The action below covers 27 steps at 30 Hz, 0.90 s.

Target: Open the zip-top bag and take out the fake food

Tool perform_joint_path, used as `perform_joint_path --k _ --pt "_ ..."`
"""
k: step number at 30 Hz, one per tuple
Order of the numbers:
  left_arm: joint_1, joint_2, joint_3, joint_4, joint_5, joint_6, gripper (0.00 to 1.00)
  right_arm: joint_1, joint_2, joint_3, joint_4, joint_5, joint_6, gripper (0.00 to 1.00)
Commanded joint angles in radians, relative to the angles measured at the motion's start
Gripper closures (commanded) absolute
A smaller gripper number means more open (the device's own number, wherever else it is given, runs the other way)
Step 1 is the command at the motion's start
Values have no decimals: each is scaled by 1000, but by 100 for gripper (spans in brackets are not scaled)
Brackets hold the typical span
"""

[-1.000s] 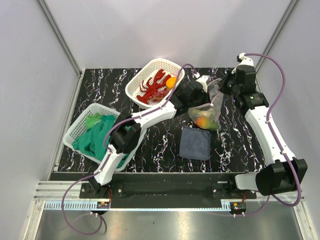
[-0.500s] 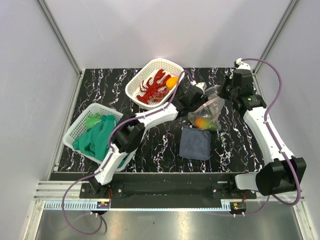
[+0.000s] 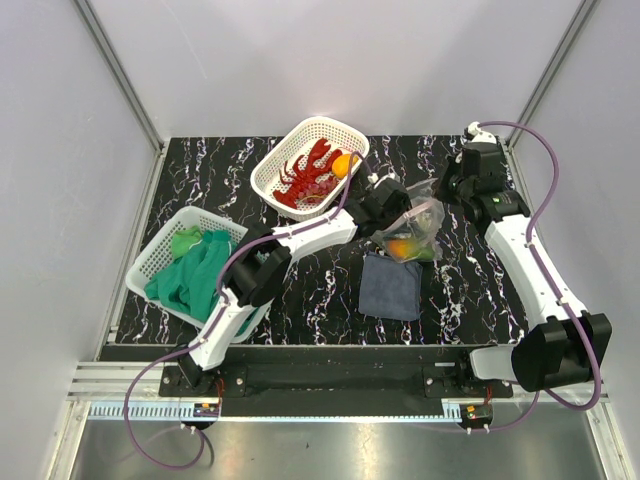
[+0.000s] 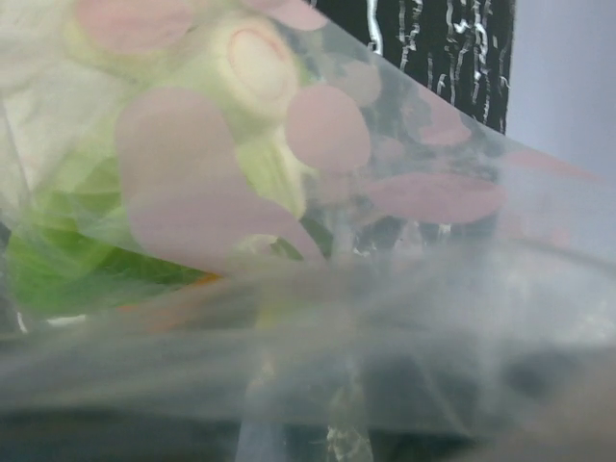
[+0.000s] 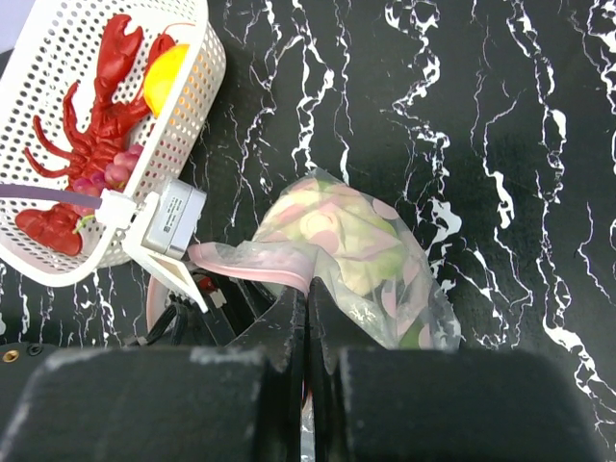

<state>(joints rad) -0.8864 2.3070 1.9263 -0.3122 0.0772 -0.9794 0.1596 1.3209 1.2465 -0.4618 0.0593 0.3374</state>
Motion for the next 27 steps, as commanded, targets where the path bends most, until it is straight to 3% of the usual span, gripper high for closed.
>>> perform_joint_path --k 1,5,7,9,19,27 --pt "12 -26 -50 -120 -100 -103 51 -6 -51 5 38 63 -14 100" --pt "9 -31 -47 -177 -116 -172 45 -6 -51 2 38 66 -18 100" --pt "7 -27 -46 -191 -120 -206 31 -6 -51 1 37 68 -18 100" --pt "9 -18 -29 -235 -122 -226 28 -6 -51 -1 35 71 -20 100" --pt "-22 -84 -75 -251 -180 -188 32 -6 -51 -5 38 79 -31 100" --pt "-20 0 -32 -255 -188 -144 26 -6 -51 -10 40 83 -31 100"
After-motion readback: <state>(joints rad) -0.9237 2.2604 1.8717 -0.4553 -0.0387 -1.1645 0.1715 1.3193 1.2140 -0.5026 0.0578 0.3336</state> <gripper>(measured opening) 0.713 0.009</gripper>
